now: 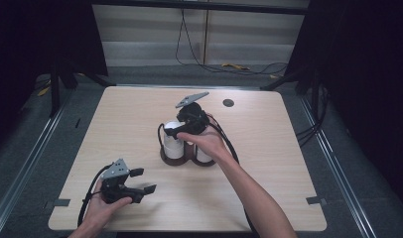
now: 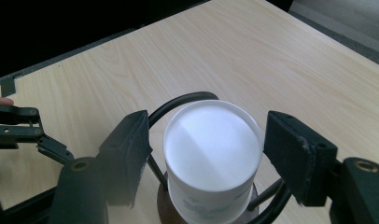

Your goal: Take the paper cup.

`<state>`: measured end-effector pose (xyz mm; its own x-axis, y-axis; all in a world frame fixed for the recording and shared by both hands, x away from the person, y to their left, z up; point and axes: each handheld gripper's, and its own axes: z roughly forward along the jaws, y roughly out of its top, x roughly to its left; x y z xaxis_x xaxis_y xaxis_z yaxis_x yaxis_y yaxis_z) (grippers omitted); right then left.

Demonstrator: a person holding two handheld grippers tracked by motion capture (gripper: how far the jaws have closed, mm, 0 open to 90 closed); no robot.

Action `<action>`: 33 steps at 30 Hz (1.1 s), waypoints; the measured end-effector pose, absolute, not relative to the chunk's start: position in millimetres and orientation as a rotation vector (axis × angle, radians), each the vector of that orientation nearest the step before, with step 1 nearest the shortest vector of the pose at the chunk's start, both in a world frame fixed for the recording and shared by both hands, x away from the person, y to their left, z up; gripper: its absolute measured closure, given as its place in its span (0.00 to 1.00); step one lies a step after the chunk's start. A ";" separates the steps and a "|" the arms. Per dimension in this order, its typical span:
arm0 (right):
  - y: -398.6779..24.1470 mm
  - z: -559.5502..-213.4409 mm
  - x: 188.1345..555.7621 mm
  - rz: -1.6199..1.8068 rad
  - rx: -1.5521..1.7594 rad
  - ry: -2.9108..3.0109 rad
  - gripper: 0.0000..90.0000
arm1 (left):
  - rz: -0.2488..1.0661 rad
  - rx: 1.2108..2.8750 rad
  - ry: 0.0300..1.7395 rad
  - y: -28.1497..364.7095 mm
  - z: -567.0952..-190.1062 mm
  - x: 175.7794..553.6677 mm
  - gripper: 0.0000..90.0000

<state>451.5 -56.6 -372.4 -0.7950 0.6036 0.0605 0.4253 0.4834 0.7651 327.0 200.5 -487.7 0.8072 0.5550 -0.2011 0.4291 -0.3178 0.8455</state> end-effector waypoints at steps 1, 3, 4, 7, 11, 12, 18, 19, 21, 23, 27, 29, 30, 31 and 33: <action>-56.3 -373.1 452.1 1.197 0.887 2.515 0.35 | 0.146 1.963 0.735 200.5 -487.8 327.4 0.23; -56.3 -374.0 453.1 1.191 0.890 2.515 0.35 | 0.137 1.963 0.736 200.5 -487.9 327.7 0.24; -56.1 -374.4 453.7 1.187 0.890 2.515 0.35 | 0.123 1.959 0.734 200.0 -487.5 327.2 0.25; -55.2 -375.4 454.8 1.171 0.891 2.519 0.35 | 0.110 1.976 0.737 199.1 -487.3 327.0 0.27; -53.5 -377.3 456.3 1.161 0.890 2.527 0.34 | 0.088 1.960 0.704 197.1 -487.2 326.1 0.26; -52.9 -377.2 456.4 1.147 0.890 2.529 0.34 | 0.087 1.962 0.703 196.8 -486.7 326.0 0.26; -50.7 -381.3 459.3 1.113 0.899 2.552 0.34 | 0.088 1.961 0.704 196.7 -486.3 325.2 0.19; -50.7 -381.3 459.3 1.113 0.899 2.552 0.34 | 0.088 1.961 0.704 196.7 -486.3 325.2 0.19; -48.1 -384.4 459.9 1.104 0.890 2.563 0.33 | 0.098 1.969 0.692 197.2 -486.0 324.8 0.19; -46.0 -385.7 460.2 1.094 0.889 2.570 0.33 | 0.095 1.968 0.695 197.2 -486.2 324.9 0.19; -44.6 -387.4 461.6 1.074 0.887 2.582 0.34 | 0.077 1.968 0.698 197.9 -486.7 325.9 0.19; -44.9 -387.7 462.3 1.074 0.898 2.586 0.34 | 0.078 1.971 0.701 198.4 -486.8 325.9 0.19; -43.8 -389.0 462.6 1.055 0.889 2.593 0.36 | 0.076 1.969 0.705 198.4 -487.0 326.2 0.19; -43.3 -389.3 462.4 1.042 0.887 2.595 0.36 | 0.076 1.970 0.704 198.7 -486.9 326.4 0.19; -42.7 -389.7 462.3 1.029 0.888 2.600 0.36 | 0.073 1.967 0.703 198.8 -487.0 326.5 0.19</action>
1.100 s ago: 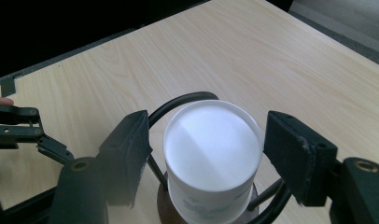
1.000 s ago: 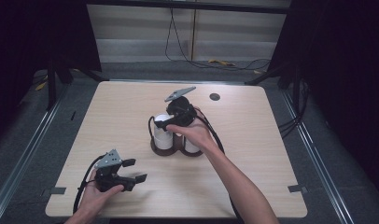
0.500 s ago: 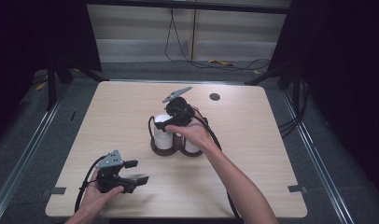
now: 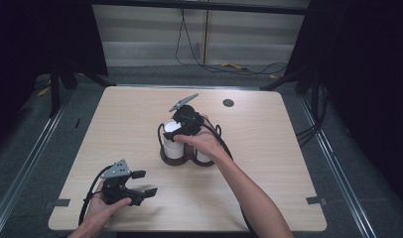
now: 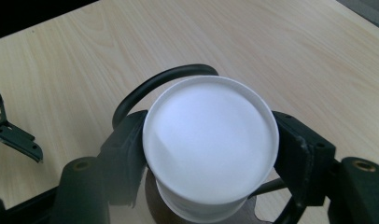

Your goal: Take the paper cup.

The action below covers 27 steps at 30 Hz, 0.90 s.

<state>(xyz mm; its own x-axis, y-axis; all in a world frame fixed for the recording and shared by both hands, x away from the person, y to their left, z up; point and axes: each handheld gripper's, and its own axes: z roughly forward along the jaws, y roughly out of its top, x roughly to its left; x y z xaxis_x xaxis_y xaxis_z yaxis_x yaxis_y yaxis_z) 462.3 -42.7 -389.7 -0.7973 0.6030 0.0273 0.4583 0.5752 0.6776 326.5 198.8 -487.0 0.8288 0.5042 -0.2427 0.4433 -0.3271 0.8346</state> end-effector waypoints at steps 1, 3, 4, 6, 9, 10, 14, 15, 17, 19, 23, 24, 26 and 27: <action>-42.0 -389.8 462.3 1.017 0.899 2.600 0.36 | 0.074 1.971 0.705 198.7 -487.3 326.6 0.19; -42.5 -389.7 462.5 1.021 0.903 2.600 0.37 | 0.077 1.977 0.708 198.8 -487.3 326.5 0.19; -42.5 -389.7 462.5 1.021 0.903 2.600 0.37 | 0.077 1.977 0.708 198.8 -487.3 326.5 0.19; -43.4 -388.5 462.4 1.021 0.901 2.601 0.37 | 0.081 1.979 0.711 198.8 -487.5 326.6 0.19; -43.4 -387.2 461.8 1.031 0.892 2.592 0.38 | 0.081 1.975 0.713 199.3 -487.8 327.2 0.19; -43.5 -386.7 461.6 1.026 0.887 2.592 0.38 | 0.081 1.975 0.713 199.3 -487.8 327.2 0.19; -44.3 -385.3 460.9 1.039 0.886 2.589 0.38 | 0.082 1.978 0.711 199.3 -487.9 327.4 0.19; -44.6 -384.4 460.5 1.042 0.883 2.583 0.38 | 0.084 1.978 0.713 199.0 -488.1 327.3 0.19; -44.8 -383.2 460.1 1.054 0.887 2.575 0.38 | 0.084 1.980 0.713 199.2 -488.3 327.8 0.19; -45.5 -381.8 460.1 1.061 0.881 2.575 0.39 | 0.088 1.980 0.716 199.3 -488.5 327.8 0.19; -45.2 -375.7 458.5 1.079 0.865 2.555 0.39 | 0.099 1.986 0.721 199.5 -488.9 328.0 0.19; -45.1 -373.4 457.9 1.082 0.862 2.552 0.40 | 0.100 1.987 0.722 199.6 -489.0 328.1 0.19; -45.0 -370.0 457.4 1.090 0.859 2.548 0.40 | 0.101 1.987 0.723 199.6 -489.0 328.2 0.19; -45.4 -368.8 457.3 1.088 0.855 2.547 0.40 | 0.100 1.987 0.724 199.6 -489.0 328.3 0.19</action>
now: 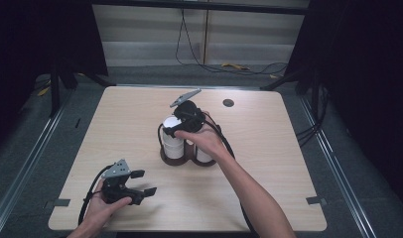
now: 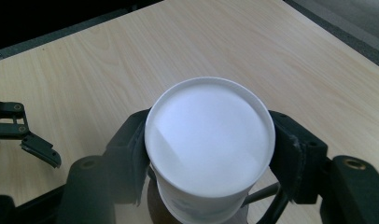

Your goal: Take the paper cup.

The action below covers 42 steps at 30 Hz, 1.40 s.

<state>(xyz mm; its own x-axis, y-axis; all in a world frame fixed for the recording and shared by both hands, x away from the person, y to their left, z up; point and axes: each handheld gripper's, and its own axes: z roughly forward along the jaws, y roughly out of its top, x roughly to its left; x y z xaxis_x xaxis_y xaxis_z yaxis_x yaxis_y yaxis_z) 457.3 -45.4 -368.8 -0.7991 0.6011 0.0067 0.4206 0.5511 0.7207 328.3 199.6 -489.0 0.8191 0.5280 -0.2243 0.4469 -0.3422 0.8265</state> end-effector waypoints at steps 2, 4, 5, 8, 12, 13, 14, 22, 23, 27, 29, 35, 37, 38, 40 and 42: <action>-46.9 -366.9 456.8 1.096 0.857 2.543 0.41 | 0.098 1.987 0.726 199.5 -489.1 328.3 0.19; -48.2 -366.0 455.7 1.119 0.854 2.529 0.41 | 0.114 1.994 0.725 199.1 -489.1 328.0 0.19; -48.2 -366.0 455.7 1.119 0.854 2.529 0.41 | 0.114 1.994 0.725 199.1 -489.1 328.0 0.19; -49.7 -362.2 452.7 1.124 0.844 2.529 0.41 | 0.134 1.996 0.720 198.5 -489.2 327.1 0.19; -51.1 -358.8 451.9 1.143 0.845 2.518 0.42 | 0.130 1.999 0.722 198.6 -489.5 327.7 0.19; -51.1 -358.8 451.9 1.143 0.845 2.518 0.42 | 0.130 1.999 0.722 198.6 -489.5 327.7 0.19; -51.6 -358.0 451.9 1.152 0.845 2.516 0.42 | 0.122 1.998 0.726 198.4 -489.6 327.6 0.19; -57.1 -352.0 451.9 1.237 0.849 2.475 0.42 | 0.102 2.005 0.730 198.1 -490.1 328.2 0.19; -57.1 -352.0 451.9 1.237 0.849 2.475 0.42 | 0.102 2.005 0.730 198.1 -490.1 328.2 0.19; -59.6 -349.8 451.6 1.247 0.857 2.475 0.42 | 0.099 2.008 0.732 198.5 -490.2 328.7 0.19; -61.0 -347.9 451.2 1.255 0.859 2.469 0.42 | 0.095 2.004 0.730 198.3 -490.0 328.4 0.19; -64.0 -340.8 450.8 1.308 0.873 2.442 0.42 | 0.086 2.010 0.730 199.2 -489.9 329.1 0.19; -63.8 -337.2 450.2 1.319 0.870 2.437 0.42 | 0.076 2.002 0.737 199.1 -490.3 329.4 0.19; -63.5 -335.4 449.5 1.319 0.867 2.435 0.42 | 0.067 1.999 0.742 199.3 -490.5 329.6 0.19; -63.8 -334.0 449.1 1.324 0.864 2.430 0.42 | 0.067 2.000 0.743 199.8 -490.4 329.9 0.19; -64.3 -332.7 448.5 1.331 0.860 2.425 0.42 | 0.070 2.000 0.746 200.2 -490.4 330.2 0.19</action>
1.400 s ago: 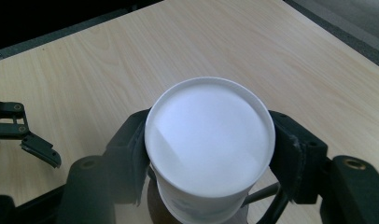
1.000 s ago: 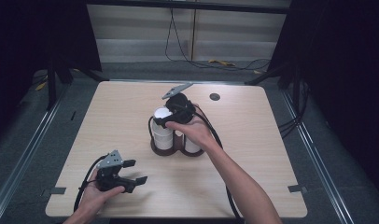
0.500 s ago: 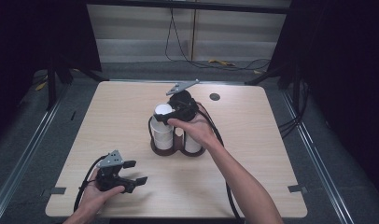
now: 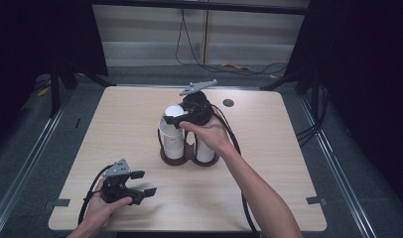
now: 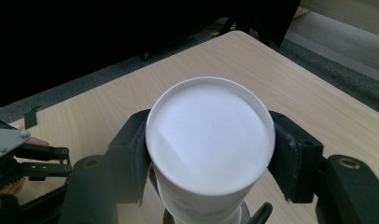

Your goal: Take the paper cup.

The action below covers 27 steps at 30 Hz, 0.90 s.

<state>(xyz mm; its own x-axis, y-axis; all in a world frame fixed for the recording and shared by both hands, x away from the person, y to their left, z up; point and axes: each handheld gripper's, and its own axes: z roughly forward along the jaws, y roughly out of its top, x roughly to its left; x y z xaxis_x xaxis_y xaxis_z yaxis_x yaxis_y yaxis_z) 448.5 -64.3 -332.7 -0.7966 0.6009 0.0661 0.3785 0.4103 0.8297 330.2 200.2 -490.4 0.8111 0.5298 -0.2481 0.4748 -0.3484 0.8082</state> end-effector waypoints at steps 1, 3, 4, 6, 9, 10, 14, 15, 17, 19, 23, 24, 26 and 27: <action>-64.8 -332.0 448.2 1.330 0.857 2.422 0.42 | 0.066 1.996 0.747 200.1 -490.5 330.3 0.19; -65.0 -331.8 448.2 1.337 0.856 2.419 0.42 | 0.060 1.992 0.749 200.2 -490.4 330.3 0.19; -66.0 -330.8 447.9 1.344 0.859 2.416 0.42 | 0.061 1.985 0.753 200.0 -490.2 329.8 0.19; -67.4 -329.8 447.7 1.351 0.858 2.412 0.42 | 0.064 1.980 0.752 200.2 -490.1 329.7 0.19; -68.7 -328.8 447.5 1.359 0.864 2.407 0.42 | 0.071 1.982 0.751 201.2 -489.7 330.0 0.20; -70.7 -328.0 448.0 1.368 0.864 2.405 0.42 | 0.072 1.978 0.756 201.9 -489.5 330.3 0.19; -75.0 -326.5 448.5 1.399 0.876 2.393 0.42 | 0.065 1.976 0.769 202.3 -489.8 330.9 0.19; -75.0 -326.5 448.5 1.399 0.876 2.393 0.42 | 0.065 1.976 0.769 202.3 -489.8 330.9 0.19; -77.3 -323.2 447.6 1.432 0.880 2.375 0.42 | 0.048 1.972 0.773 202.0 -490.7 331.8 0.19; -78.6 -321.6 447.0 1.433 0.877 2.368 0.42 | 0.046 1.979 0.772 202.5 -490.7 332.2 0.19; -82.4 -319.0 445.4 1.443 0.884 2.349 0.42 | 0.044 1.975 0.772 203.1 -490.1 331.8 0.20; -83.2 -318.5 445.3 1.459 0.882 2.346 0.42 | 0.045 1.974 0.771 203.7 -489.9 332.0 0.20; -84.6 -317.7 444.6 1.467 0.880 2.344 0.42 | 0.046 1.973 0.772 204.5 -489.7 332.2 0.20; -84.6 -317.7 444.6 1.467 0.880 2.344 0.42 | 0.046 1.973 0.772 204.5 -489.7 332.2 0.20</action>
<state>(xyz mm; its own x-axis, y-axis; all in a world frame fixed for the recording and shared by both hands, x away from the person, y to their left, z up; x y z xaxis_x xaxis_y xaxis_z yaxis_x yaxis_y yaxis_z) 444.6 -84.6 -317.7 -0.7902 0.6028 0.1105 0.3627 0.3147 0.8772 332.2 204.5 -489.7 0.7972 0.5346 -0.2804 0.4976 -0.3189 0.8066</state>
